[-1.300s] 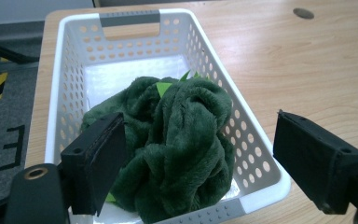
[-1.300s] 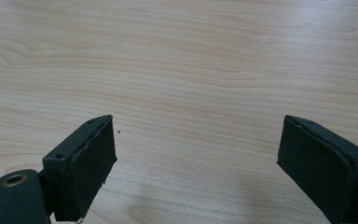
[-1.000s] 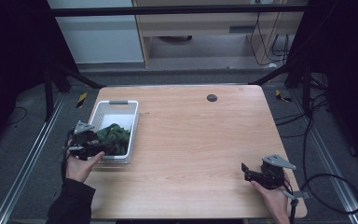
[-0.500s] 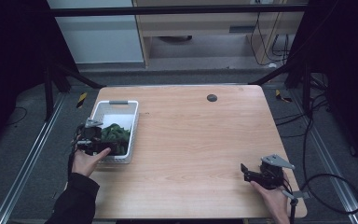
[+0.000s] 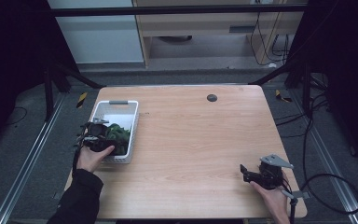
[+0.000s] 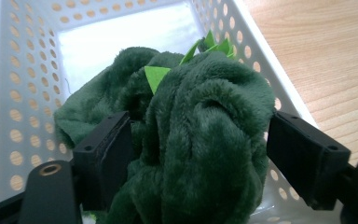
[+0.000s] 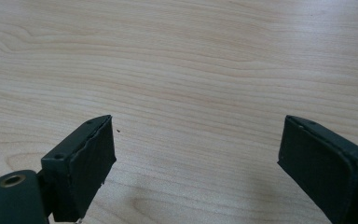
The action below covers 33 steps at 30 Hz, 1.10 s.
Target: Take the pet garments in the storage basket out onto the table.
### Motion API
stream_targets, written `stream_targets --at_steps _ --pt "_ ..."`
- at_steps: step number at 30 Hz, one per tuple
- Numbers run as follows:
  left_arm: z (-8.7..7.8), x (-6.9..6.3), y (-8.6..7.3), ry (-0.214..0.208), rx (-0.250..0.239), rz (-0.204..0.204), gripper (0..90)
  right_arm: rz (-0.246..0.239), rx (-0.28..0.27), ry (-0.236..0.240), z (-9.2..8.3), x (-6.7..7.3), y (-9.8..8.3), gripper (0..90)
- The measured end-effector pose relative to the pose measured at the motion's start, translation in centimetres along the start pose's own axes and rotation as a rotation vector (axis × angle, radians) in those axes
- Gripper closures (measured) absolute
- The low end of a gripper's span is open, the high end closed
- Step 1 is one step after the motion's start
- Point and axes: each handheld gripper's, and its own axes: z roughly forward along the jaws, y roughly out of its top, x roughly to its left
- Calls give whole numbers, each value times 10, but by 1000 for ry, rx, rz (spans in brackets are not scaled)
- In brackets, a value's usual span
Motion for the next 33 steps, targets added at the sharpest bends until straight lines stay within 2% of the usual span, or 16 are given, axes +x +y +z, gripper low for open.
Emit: stream_targets --at_steps 5,12,20,25,30,33 --pt "8 1 0 19 26 1 310 0 2 2 0 1 0 106" --pt "13 1 0 18 67 2 476 -1 7 4 1 1 0 106" --pt "16 4 0 12 91 -32 677 -2 17 5 2 1 -1 105" --pt "15 5 0 18 83 -47 725 -2 19 5 2 1 -1 104" --pt "9 6 -1 31 53 -51 754 -3 17 5 2 1 -1 104" --pt "2 9 -1 21 30 -56 760 -5 17 4 1 1 -1 105"
